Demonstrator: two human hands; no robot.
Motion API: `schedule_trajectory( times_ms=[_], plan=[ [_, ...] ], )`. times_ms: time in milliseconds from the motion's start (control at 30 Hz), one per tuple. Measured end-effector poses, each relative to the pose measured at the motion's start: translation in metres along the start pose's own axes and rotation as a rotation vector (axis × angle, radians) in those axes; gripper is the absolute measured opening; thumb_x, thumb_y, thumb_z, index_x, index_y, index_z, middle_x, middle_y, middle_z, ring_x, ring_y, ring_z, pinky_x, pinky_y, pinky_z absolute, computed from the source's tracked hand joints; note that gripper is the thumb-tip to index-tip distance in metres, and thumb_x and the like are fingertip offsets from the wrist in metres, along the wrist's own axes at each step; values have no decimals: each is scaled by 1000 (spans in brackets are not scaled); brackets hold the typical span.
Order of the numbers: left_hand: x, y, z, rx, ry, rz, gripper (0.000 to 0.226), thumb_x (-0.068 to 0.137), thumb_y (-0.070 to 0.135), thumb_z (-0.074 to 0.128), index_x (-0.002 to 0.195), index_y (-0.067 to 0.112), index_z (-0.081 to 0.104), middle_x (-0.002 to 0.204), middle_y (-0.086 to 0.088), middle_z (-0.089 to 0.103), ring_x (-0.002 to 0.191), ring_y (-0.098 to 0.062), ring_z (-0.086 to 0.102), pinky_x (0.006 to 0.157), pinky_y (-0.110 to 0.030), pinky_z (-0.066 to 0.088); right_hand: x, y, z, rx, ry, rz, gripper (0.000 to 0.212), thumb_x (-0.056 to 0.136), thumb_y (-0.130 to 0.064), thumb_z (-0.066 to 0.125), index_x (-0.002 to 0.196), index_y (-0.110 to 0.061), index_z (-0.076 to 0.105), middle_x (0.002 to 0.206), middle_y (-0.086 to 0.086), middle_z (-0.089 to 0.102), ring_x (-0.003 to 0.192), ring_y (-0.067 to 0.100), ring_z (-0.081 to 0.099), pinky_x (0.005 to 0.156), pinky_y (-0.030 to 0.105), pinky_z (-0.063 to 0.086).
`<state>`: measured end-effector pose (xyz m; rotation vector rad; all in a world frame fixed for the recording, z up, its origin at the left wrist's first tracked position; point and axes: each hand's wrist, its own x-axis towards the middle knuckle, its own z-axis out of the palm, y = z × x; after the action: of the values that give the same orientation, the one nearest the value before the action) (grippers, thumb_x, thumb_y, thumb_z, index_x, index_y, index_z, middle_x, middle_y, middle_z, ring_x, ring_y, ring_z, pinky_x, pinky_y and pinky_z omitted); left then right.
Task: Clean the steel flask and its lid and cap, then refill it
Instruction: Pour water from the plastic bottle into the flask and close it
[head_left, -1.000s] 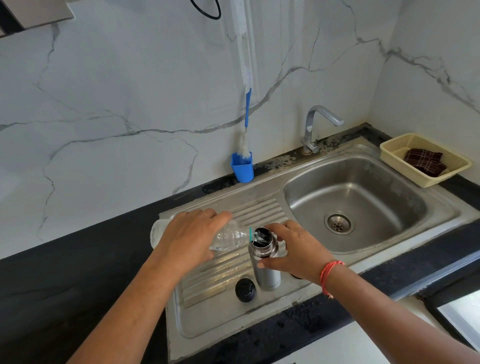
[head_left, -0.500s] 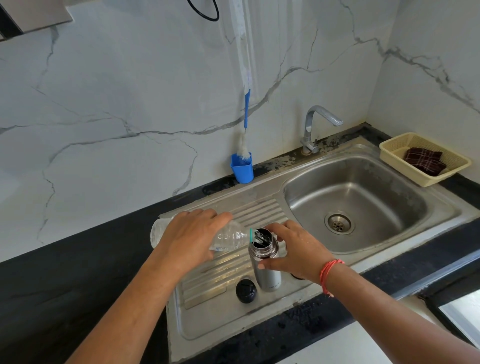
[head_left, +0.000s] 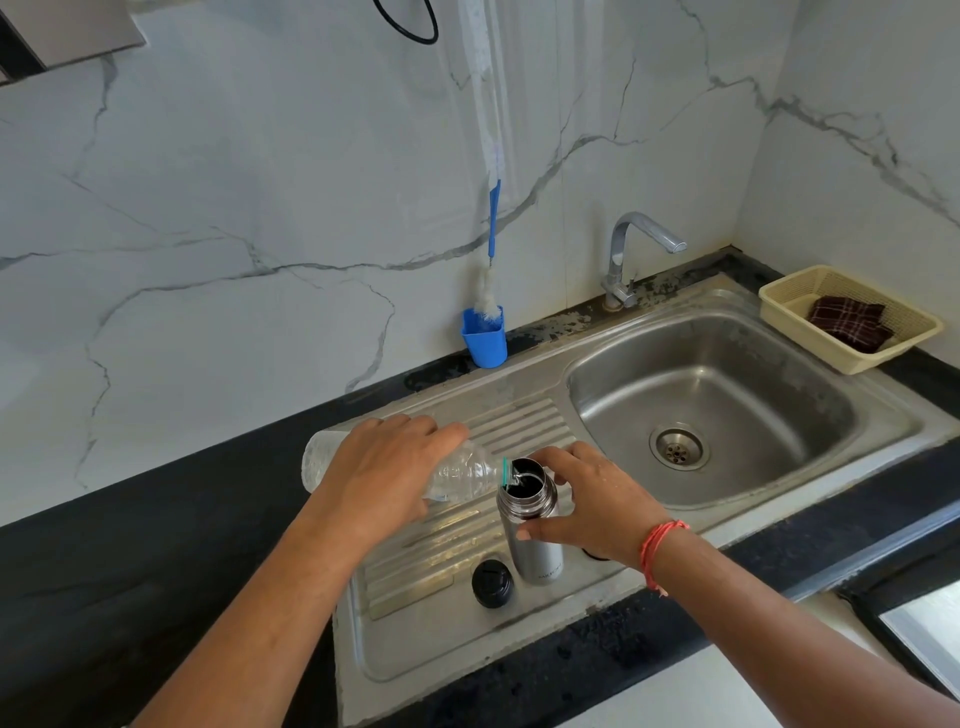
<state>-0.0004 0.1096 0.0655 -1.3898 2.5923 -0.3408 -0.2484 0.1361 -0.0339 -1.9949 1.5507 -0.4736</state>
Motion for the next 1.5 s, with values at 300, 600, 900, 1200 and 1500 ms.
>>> schedule_trajectory(
  times_ms=[300,600,900,1200,1500],
  plan=[
    [0,-1,-3,19,-9,0,89,82,37,83,153,36,30,139,10,55,124,-14,55,104,-35,41,-1,-1,0,8,-1,2,77,68,-69,74,135,-48,41,121,-10,49,112,12,51,99,36,49],
    [0,-1,-4,23,-1,-8,86,81,35,83,151,36,33,134,10,57,120,-14,57,101,-34,43,-1,-1,1,-4,-2,4,78,68,-70,74,135,-48,41,120,-10,49,111,13,51,98,37,50],
    [0,-2,-7,30,-2,-11,86,82,34,83,151,35,32,135,10,56,121,-15,56,102,-34,42,0,-1,0,0,-4,4,76,69,-69,74,134,-48,41,119,-10,49,110,13,52,98,38,50],
    [1,-3,-11,39,-8,-15,85,81,32,83,150,34,34,131,10,57,117,-15,55,100,-33,41,-1,-1,0,1,-10,6,76,69,-70,73,134,-49,40,117,-11,49,109,12,52,98,37,50],
    [3,-4,-12,50,10,-3,84,82,28,82,151,34,35,131,10,58,117,-15,55,101,-33,40,-1,1,1,1,-15,6,77,66,-74,69,134,-51,39,118,-10,49,109,13,52,97,39,51]
  ],
)
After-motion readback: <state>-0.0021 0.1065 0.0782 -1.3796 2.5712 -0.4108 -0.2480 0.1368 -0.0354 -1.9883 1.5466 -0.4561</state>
